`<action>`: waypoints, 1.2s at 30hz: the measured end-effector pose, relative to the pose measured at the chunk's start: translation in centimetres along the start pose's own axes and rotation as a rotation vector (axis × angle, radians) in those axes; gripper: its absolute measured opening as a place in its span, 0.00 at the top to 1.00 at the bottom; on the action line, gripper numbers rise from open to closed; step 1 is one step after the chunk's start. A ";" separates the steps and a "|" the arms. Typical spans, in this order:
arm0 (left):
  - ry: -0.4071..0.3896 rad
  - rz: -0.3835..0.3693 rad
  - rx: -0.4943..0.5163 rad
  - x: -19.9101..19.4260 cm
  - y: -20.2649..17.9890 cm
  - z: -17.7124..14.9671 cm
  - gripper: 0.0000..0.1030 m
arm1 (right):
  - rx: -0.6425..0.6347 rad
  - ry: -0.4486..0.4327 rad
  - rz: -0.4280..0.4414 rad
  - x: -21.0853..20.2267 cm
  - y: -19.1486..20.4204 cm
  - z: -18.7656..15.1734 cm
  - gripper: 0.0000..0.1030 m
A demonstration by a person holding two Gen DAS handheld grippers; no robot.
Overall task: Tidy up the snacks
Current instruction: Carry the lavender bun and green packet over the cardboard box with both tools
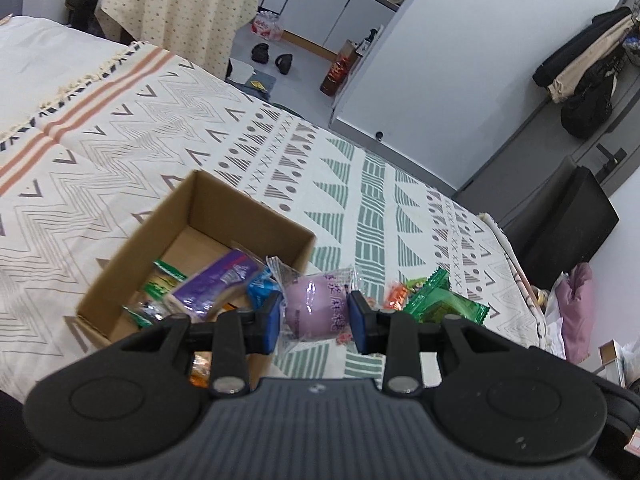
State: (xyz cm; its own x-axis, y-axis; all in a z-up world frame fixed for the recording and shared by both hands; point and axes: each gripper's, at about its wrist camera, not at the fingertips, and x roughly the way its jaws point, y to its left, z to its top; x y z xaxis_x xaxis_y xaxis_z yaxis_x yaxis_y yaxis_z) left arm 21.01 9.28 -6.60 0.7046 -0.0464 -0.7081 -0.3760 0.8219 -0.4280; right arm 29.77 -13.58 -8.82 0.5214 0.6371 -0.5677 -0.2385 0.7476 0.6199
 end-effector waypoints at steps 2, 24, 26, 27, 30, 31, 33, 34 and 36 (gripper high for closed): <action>-0.006 0.005 -0.009 -0.5 0.6 0.3 0.67 | -0.003 0.002 0.006 0.1 0.6 -0.2 0.84; -0.001 0.065 -0.116 -2.3 9.2 1.7 0.67 | -0.059 0.081 0.046 4.1 6.9 -4.5 0.84; 0.008 0.067 -0.122 -2.0 9.7 1.6 0.66 | -0.060 0.088 0.042 4.5 7.3 -5.0 0.84; 0.014 0.069 -0.123 -1.8 9.9 1.6 0.66 | -0.059 0.091 0.040 4.6 7.5 -5.2 0.84; 0.018 0.085 -0.129 -1.6 10.3 1.7 0.63 | -0.061 0.102 0.038 5.2 8.0 -5.7 0.84; 0.012 0.084 -0.125 -1.6 10.3 1.7 0.63 | -0.062 0.105 0.037 5.3 8.1 -5.8 0.84; 0.008 0.087 -0.126 -1.7 10.6 1.8 0.57 | -0.062 0.112 0.034 5.7 8.4 -6.1 0.84; 0.007 0.091 -0.130 -1.7 10.9 1.9 0.56 | -0.061 0.116 0.032 5.8 8.4 -6.2 0.84; 0.002 0.100 -0.136 -2.0 11.3 2.0 0.48 | -0.064 0.126 0.040 6.1 8.6 -6.5 0.84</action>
State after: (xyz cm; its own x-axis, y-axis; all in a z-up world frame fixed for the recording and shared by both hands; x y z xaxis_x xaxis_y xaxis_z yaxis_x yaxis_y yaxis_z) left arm 16.59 19.75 -8.93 0.6585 0.0303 -0.7519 -0.5220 0.7381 -0.4275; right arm 25.51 -2.03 -10.46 0.4040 0.6820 -0.6097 -0.3107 0.7291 0.6098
